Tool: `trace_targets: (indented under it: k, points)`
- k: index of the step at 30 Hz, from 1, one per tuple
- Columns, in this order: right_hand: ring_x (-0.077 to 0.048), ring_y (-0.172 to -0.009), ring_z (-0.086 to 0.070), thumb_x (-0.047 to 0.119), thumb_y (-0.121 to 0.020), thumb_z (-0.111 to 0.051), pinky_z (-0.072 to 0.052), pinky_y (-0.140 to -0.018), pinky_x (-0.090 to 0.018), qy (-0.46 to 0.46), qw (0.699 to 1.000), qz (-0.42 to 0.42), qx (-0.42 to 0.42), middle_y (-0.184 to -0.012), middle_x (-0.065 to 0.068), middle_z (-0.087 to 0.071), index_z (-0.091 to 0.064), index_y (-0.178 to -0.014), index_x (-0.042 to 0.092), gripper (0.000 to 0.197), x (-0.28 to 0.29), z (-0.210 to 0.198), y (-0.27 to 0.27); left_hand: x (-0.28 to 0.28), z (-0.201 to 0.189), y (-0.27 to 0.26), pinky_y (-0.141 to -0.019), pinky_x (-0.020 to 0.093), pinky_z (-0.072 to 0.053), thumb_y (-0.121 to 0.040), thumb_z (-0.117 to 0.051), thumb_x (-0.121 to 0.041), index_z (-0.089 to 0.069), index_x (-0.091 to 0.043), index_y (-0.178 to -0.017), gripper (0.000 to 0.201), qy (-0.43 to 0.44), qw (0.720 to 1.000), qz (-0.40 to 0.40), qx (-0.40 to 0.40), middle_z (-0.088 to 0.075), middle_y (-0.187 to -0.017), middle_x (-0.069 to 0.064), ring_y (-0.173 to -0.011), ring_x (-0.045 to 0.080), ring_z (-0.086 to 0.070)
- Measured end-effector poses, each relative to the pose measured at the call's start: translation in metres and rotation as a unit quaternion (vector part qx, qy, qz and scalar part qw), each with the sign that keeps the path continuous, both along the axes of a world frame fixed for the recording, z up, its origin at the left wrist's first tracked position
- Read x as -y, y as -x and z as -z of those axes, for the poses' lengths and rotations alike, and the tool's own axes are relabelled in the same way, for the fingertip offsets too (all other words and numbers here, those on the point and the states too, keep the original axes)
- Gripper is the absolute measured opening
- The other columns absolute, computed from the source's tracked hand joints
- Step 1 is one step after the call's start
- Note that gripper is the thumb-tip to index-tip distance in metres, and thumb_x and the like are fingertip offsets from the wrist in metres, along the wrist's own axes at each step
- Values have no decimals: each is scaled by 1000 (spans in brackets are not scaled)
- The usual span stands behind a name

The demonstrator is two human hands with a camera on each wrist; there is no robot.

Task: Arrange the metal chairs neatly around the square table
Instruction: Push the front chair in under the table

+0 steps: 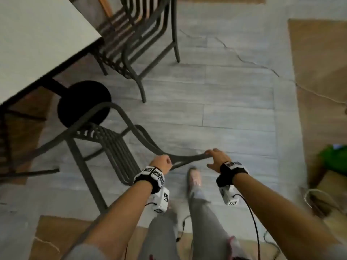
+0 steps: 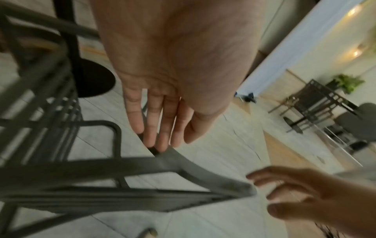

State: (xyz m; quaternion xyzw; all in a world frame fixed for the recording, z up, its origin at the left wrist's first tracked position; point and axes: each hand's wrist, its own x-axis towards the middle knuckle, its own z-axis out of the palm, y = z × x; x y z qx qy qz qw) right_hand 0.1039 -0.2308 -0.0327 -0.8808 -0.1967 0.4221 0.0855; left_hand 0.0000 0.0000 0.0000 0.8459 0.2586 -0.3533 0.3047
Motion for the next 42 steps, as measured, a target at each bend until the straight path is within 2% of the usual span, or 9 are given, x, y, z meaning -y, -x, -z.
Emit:
trace_targets:
  k: [4, 7, 16, 22, 28, 32, 35, 39, 42]
  points:
    - [-34, -130, -41, 28, -80, -69, -42, -102, -47, 12, 1000, 18, -6, -150, -9, -33, -37, -141, 24, 69, 27, 35, -20, 65, 42, -45, -102, 42, -42, -92, -51, -28, -55, -9, -126, 39, -7, 996, 84, 36, -56, -132, 14, -124, 32, -52]
    - [-32, -132, -41, 22, -82, -68, -36, -108, -42, -22, 996, 62, -52, -148, -12, -39, -41, -140, 20, 63, 41, 65, -26, 106, 70, -70, -107, 42, -38, -95, -43, -35, -50, -11, -132, 45, 1, 991, 130, 22, -56, -135, 14, -126, 32, -52]
    - [-35, -118, -55, 26, -89, -61, -45, -98, -46, -126, 980, 131, -79, -136, -17, -54, -36, -141, 20, 58, 34, 82, -12, 145, 82, -102, -103, 47, -31, -94, -40, -52, -59, -4, -117, 56, -19, 998, 54, -34, -61, -128, 19, -124, 35, -52]
    - [-27, -107, -61, 25, -93, -56, -46, -85, -33, -251, 954, 155, -49, -122, -7, -65, -54, -122, 19, 30, 17, 36, -7, 116, 2, -82, -99, 44, -28, -92, -40, -56, -62, -8, -108, 55, 21, 998, 1, 51, -65, -116, 14, -117, 31, -54]
    - [-35, -107, -61, 38, -85, -65, -48, -90, -43, -182, 983, -3, -23, -118, -14, -67, -55, -125, 15, 47, -2, -15, -28, 61, -142, -38, -98, 43, -32, -93, -44, -50, -63, -23, -86, 34, 75, 978, -77, 178, -61, -86, -8, -93, 19, -52]
    - [-37, -103, -62, 38, -83, -68, -49, -86, -42, -128, 991, -46, 3, -110, -19, -69, -58, -122, 15, 47, -20, -47, -28, 15, -226, 16, -89, 56, -44, -80, -44, -61, -64, -18, -72, 48, 117, 934, -168, 292, -57, -63, -5, -77, 24, -58]
    - [-36, -98, -63, 41, -80, -71, -49, -82, -41, -107, 992, -72, 17, -102, -17, -71, -64, -111, 15, 41, -31, -66, -22, -14, -266, 60, -77, 53, -49, -79, -53, -57, -67, -8, -68, 52, 151, 886, -239, 367, -59, -64, 16, -68, 33, -58]
    - [-30, -92, -63, 49, -75, -72, -46, -76, -36, -77, 988, -129, 42, -87, -6, -68, -64, -100, 23, 37, -53, -88, -4, -53, -295, 125, -69, 52, -42, -72, -68, -47, -63, -6, -56, 44, 113, 826, -327, 446, -50, -59, 26, -63, 43, -49]
    - [-27, -91, -62, 48, -78, -69, -46, -76, -34, -88, 978, -179, 51, -82, 2, -59, -66, -98, 24, 32, -84, -117, 10, -81, -304, 173, -65, 51, -40, -71, -69, -35, -59, -6, -51, 37, 58, 793, -341, 502, -47, -52, 20, -60, 43, -47]
